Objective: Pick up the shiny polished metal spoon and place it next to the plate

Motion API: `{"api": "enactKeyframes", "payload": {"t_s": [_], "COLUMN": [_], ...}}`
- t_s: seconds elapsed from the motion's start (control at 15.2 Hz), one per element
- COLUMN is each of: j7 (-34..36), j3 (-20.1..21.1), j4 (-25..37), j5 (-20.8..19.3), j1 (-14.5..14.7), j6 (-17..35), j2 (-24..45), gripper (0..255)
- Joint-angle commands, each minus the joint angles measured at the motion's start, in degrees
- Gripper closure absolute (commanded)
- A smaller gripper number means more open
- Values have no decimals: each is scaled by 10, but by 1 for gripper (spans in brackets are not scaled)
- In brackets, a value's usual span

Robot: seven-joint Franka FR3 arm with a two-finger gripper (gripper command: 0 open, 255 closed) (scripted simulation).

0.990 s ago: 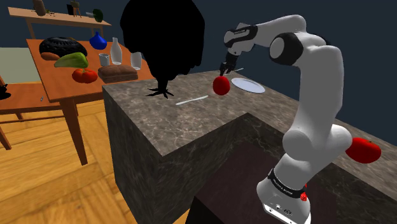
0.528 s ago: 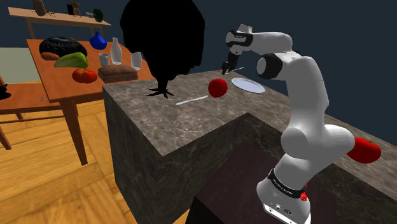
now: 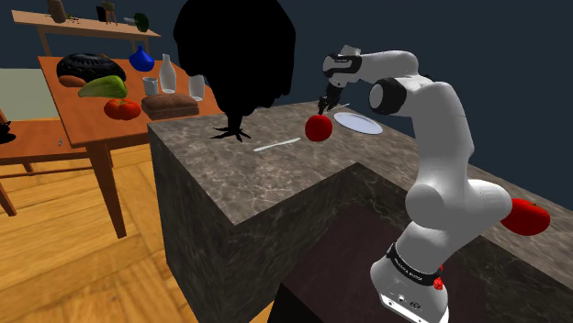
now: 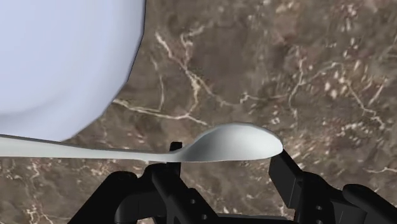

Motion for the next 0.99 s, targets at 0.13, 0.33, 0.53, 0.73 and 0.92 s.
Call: {"api": "enactKeyframes", "payload": {"t_s": [0.13, 0.33, 0.53, 0.73, 0.92], "j7": [-3, -4, -4, -4, -4], "j3": [1, 1, 1, 1, 1], "j4": [-29, -37, -37, -37, -37], "j5": [2, 2, 2, 2, 2], "j1": [2, 2, 2, 2, 2], "j6": [31, 41, 41, 41, 41], "j2": [2, 4, 4, 4, 4], "gripper": [255, 255, 255, 255, 0]}}
